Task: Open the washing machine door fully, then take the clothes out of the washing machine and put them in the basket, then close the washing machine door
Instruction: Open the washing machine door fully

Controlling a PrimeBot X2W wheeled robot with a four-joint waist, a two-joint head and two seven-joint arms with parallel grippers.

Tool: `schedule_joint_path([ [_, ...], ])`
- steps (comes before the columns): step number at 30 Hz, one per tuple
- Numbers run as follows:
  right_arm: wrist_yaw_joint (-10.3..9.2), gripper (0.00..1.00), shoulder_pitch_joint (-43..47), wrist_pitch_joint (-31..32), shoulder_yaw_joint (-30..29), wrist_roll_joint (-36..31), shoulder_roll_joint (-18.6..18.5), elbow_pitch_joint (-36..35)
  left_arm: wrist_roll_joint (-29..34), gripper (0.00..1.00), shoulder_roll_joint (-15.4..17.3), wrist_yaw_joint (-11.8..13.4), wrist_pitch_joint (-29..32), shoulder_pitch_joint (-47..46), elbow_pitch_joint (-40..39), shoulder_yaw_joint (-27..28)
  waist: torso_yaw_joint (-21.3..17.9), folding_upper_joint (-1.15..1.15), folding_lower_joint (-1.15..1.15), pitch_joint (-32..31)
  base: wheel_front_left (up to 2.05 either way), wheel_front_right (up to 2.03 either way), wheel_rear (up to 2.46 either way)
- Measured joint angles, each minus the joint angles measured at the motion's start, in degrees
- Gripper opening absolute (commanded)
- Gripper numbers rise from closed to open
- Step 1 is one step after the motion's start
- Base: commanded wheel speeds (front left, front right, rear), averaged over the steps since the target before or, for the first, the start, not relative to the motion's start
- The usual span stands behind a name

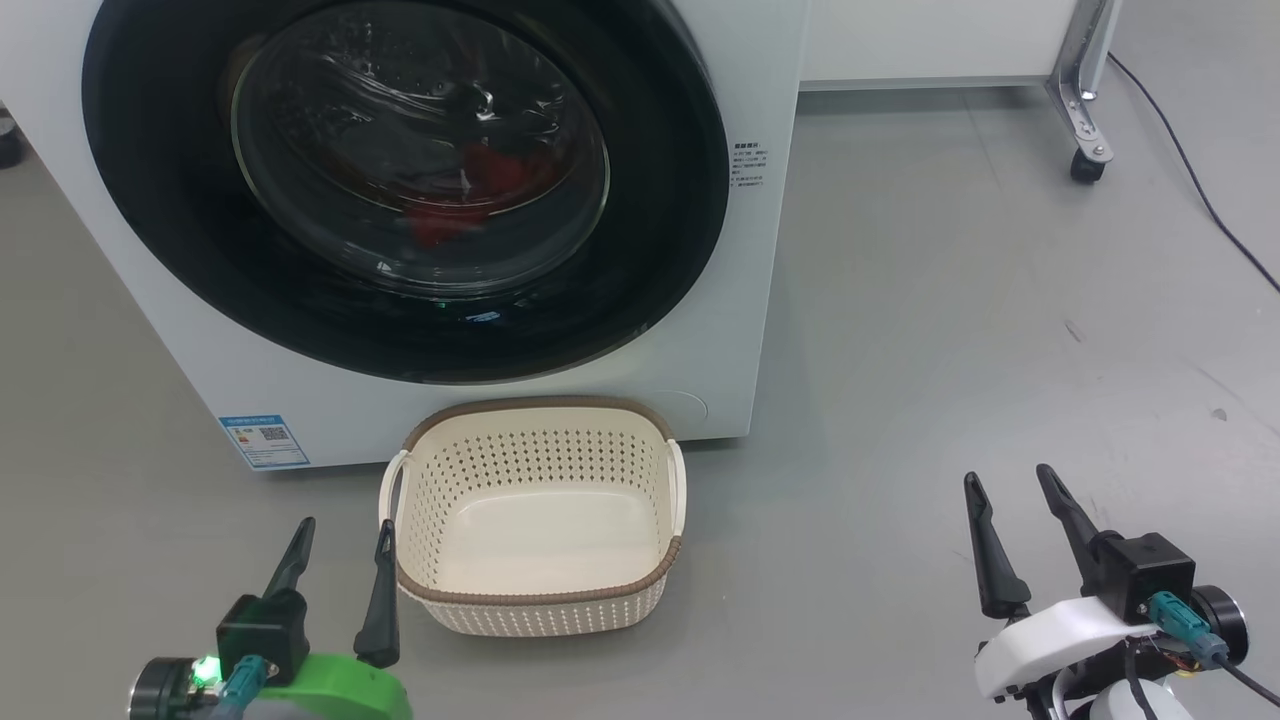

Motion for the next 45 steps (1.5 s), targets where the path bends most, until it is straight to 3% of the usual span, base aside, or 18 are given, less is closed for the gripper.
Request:
schedule_joint_path([
  [1,0.03,0.14,0.00,0.00,-0.04,0.00,0.01,-0.01,0.00,1.00,-0.01,0.00,0.00,-0.01,0.04,0.02,0.01,0.00,0.00,0.02,0.00,0.00,0.00],
  [2,0.05,0.00,0.00,0.00,-0.04,0.00,0.02,-0.01,0.00,1.00,-0.01,-0.01,0.00,-0.01,0.10,0.05,0.03,0.00,0.00,0.03,0.00,0.00,0.00],
  [14,1.12,0.00,0.02,0.00,-0.88,1.22,0.96,0.15,0.02,1.00,-0.21,-0.01,0.00,-0.02,0.31,0.42,0.30,0.00,0.00,0.34,0.00,0.00,0.00],
  [24,4.43,0.00,-0.39,-0.08,-3.55,8.38,2.94,0.31,0.04,1.00,-0.90,-0.15,0.00,-0.34,-0.40,0.45,0.63,0.00,0.00,2.33,0.00,0.00,0.00],
  [34,8.13,0.00,-6.38,3.01,-9.62,24.85,5.55,0.09,0.51,1.00,-1.25,-0.60,0.00,-3.52,-1.86,0.33,1.34,0.00,0.00,6.36,0.00,0.00,0.00],
  [45,8.68,0.00,-16.34,15.44,-15.11,47.81,6.15,1.08,1.14,1.00,-1.75,-1.11,-0.01,-6.57,-2.87,-0.75,3.04,0.00,0.00,11.10,0.00,0.00,0.00],
])
